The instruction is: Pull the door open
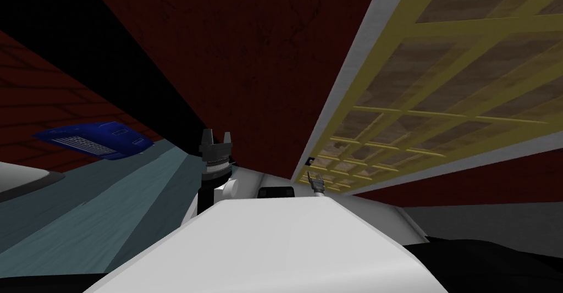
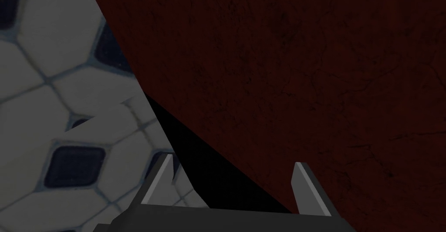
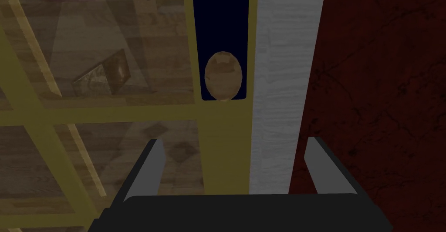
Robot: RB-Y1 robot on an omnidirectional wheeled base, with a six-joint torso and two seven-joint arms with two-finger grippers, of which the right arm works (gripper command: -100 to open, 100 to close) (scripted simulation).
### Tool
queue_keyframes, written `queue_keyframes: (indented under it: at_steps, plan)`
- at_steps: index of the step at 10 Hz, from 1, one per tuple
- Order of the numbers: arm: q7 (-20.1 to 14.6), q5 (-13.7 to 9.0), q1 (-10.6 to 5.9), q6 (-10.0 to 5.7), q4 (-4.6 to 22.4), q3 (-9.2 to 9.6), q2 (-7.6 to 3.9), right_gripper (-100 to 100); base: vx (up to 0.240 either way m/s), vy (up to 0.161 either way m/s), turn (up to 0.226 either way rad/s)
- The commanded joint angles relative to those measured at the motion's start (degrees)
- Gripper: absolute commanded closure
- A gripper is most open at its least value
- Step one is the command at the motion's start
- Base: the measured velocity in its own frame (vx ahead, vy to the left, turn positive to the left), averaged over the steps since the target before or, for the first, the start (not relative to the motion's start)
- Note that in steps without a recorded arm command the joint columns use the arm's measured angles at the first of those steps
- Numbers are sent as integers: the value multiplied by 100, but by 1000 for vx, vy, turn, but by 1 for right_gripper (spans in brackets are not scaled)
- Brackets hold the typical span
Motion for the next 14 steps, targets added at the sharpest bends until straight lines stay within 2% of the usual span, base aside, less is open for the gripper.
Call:
queue_keyframes:
  at_steps: [1,5,6,7,8,13,14]
  plan:
    - [-118,-67,-56,-72,159,-106,-126,-100,213,89,120]
    - [-387,-236,-216,-209,556,-372,-439,-100,177,11,101]
    - [-414,-253,-232,-223,596,-399,-470,-100,133,-29,36]
    - [-386,-210,-141,-170,504,-322,-404,-100,32,3,-6]
    - [-386,-210,-141,-170,504,-322,-404,100,-25,11,-1]
    - [-386,-210,-141,-170,504,-322,-404,100,-5,-7,-4]
    - [-598,-242,-136,-182,502,-331,-426,100,-12,-2,5]
